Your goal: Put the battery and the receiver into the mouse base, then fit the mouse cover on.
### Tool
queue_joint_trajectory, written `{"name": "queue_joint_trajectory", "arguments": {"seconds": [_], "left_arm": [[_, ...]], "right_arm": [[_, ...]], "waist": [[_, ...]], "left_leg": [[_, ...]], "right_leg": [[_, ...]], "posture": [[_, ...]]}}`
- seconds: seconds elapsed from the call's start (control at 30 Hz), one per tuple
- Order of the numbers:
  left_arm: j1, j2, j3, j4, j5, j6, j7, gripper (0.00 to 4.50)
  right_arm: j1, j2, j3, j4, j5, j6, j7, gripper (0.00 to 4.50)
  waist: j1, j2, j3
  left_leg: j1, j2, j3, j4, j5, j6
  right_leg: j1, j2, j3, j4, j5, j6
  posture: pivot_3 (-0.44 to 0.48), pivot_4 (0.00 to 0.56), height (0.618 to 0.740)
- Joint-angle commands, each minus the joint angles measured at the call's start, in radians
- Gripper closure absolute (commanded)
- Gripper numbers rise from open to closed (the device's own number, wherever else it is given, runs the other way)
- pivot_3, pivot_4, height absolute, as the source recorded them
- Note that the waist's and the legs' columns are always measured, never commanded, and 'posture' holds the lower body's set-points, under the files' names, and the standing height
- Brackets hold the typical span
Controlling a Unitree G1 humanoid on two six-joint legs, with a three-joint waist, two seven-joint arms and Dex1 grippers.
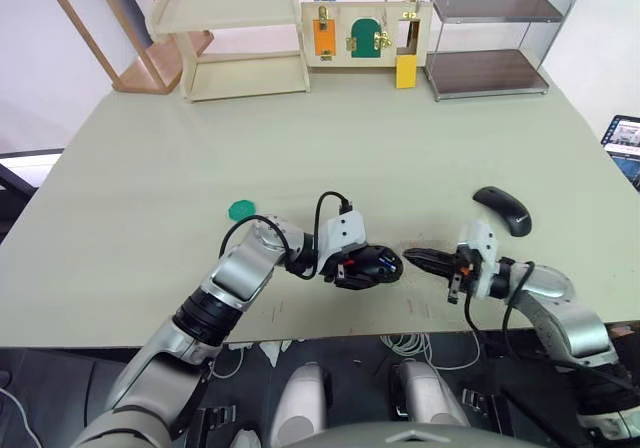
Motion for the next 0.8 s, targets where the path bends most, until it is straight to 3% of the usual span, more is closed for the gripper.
{"name": "queue_joint_trajectory", "arguments": {"seconds": [0.03,0.2,0.27,0.33,0.47,0.57,0.8], "left_arm": [[0.018,0.013,-0.017,0.013,0.01,0.011,-0.009,1.51],[0.017,0.014,-0.014,0.011,0.014,0.004,-0.003,1.51],[0.018,0.016,-0.013,0.009,0.013,0.004,-0.002,1.51],[0.018,0.018,-0.013,0.008,0.014,0.003,-0.001,1.51],[0.02,0.027,-0.009,-0.002,0.02,0.008,0.01,1.51],[0.029,0.031,-0.009,-0.016,0.021,0.017,0.019,1.51],[0.038,0.032,0.002,-0.035,0.013,0.032,0.041,1.51]], "right_arm": [[0.037,-0.01,-0.065,-0.01,0.04,-0.082,0.044,4.48],[0.103,-0.06,-0.125,0.02,0.058,-0.11,0.095,4.48],[0.129,-0.079,-0.143,0.024,0.066,-0.128,0.121,3.96],[0.141,-0.09,-0.154,0.024,0.074,-0.141,0.14,3.25],[0.176,-0.117,-0.203,-0.007,0.15,-0.113,0.195,1.21],[0.195,-0.132,-0.229,-0.004,0.167,-0.141,0.237,0.03],[0.218,-0.124,-0.255,0.035,0.151,-0.219,0.281,0.03]], "waist": [[0.0,0.0,0.0],[0.0,0.0,0.002],[0.001,0.001,0.002],[-0.001,0.001,0.003],[0.0,0.002,0.004],[-0.001,0.001,0.005],[-0.002,0.001,0.005]], "left_leg": [[0.0,0.0,0.0,0.0,0.0,0.0],[-0.001,0.0,0.001,0.0,0.0,0.0],[-0.001,0.0,0.0,0.0,0.0,0.0],[-0.001,0.0,0.001,0.0,0.0,0.0],[0.0,0.0,0.0,0.0,0.0,0.0],[-0.001,0.0,0.0,0.0,0.0,0.0],[0.0,0.0,0.0,0.0,0.0,0.0]], "right_leg": [[0.0,0.0,0.0,0.0,0.0,0.0],[-0.001,0.0,0.0,0.0,0.0,0.0],[-0.001,0.0,0.0,0.0,0.0,0.0],[-0.001,0.0,0.0,0.0,0.0,0.0],[-0.001,0.0,0.0,0.001,0.0,0.0],[-0.001,0.0,0.0,0.0,0.0,0.0],[-0.001,0.0,0.0,0.0,0.0,0.0]], "posture": [[0.0,0.15,0.74],[0.0,0.15,0.74],[0.0,0.15,0.74],[0.0,0.15,0.74],[0.0,0.15,0.74],[0.0,0.15,0.74],[0.0,0.15,0.74]]}}
